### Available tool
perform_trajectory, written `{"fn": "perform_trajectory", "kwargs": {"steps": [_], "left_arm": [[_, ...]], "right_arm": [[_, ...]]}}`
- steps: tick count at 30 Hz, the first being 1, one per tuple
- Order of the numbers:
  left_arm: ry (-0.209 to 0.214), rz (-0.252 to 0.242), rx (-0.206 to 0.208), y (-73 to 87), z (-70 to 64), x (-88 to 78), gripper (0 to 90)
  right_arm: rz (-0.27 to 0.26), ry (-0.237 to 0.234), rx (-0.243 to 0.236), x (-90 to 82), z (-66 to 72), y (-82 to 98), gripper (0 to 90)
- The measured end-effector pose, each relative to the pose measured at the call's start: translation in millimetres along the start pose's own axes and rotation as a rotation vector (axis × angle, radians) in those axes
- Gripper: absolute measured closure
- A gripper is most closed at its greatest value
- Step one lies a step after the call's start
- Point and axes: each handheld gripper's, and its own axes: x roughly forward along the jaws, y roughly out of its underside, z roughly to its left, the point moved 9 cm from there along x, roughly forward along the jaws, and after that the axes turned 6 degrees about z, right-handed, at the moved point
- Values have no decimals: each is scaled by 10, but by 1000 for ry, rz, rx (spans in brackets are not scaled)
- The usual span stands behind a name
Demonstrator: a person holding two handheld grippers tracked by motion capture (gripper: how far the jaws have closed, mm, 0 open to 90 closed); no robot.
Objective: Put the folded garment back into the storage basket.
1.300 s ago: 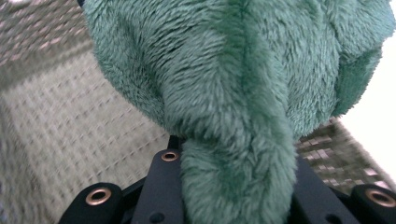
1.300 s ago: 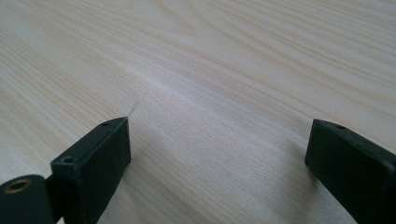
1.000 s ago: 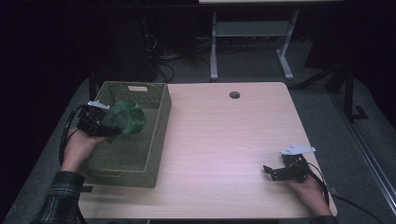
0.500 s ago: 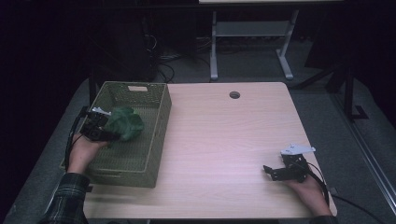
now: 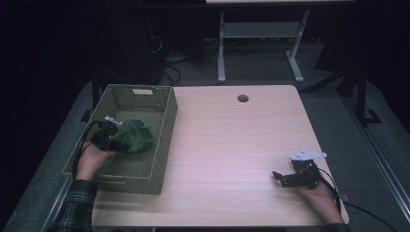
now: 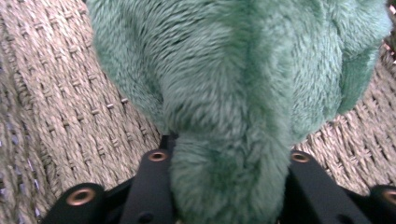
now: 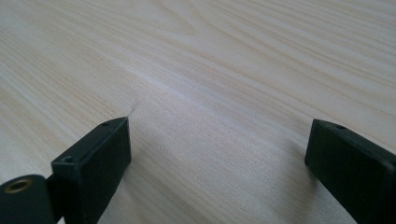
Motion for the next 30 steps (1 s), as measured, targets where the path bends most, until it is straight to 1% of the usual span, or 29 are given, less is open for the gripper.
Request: {"fn": "perform_trajectory", "kwargs": {"steps": [4,6,7,8,9,10,11,12,13,14,15,16,17,18,19,21,25,27,28,30], "left_arm": [[2,-7,9,-7,-12,16,523],[-3,-9,16,-10,-10,18,446],[-2,-15,19,-13,-13,16,446],[-1,-25,19,-19,-15,13,425],[-10,-29,24,-20,-11,10,379],[-14,-38,27,-27,-12,10,297],[-19,-44,28,-32,-11,7,297],[-26,-57,24,-43,-11,1,234],[-26,-71,29,-57,-8,-10,211],[-26,-71,29,-57,-8,-10,182],[-21,-89,31,-70,3,-24,167],[-21,-89,31,-70,3,-24,157],[-14,-103,25,-78,3,-36,157],[-15,-130,20,-93,18,-70,140],[-15,-130,20,-93,18,-70,138],[-18,-152,15,-106,30,-98,135],[3,-186,1,-131,23,-157,135],[4,-194,1,-136,31,-193,135],[9,-210,-5,-149,30,-236,135],[10,-215,-5,-156,29,-261,135]], "right_arm": [[0,0,0,0,0,0,67],[0,0,0,0,0,0,67],[0,0,0,0,0,0,67],[0,0,0,0,0,0,67],[0,0,0,0,0,0,67],[0,0,1,0,1,0,66],[0,0,1,0,1,0,67],[0,0,1,0,1,0,67],[0,0,1,0,1,0,66],[0,0,1,0,0,0,67],[0,0,1,0,0,0,67],[0,0,1,0,0,0,67],[0,0,1,0,0,0,67],[0,0,1,0,0,0,67],[0,0,1,0,0,0,67],[0,0,-1,0,-1,0,67],[0,1,0,0,-1,0,67],[1,1,1,0,0,0,67],[1,1,2,-1,0,1,67],[1,1,2,0,-1,0,67]]}}
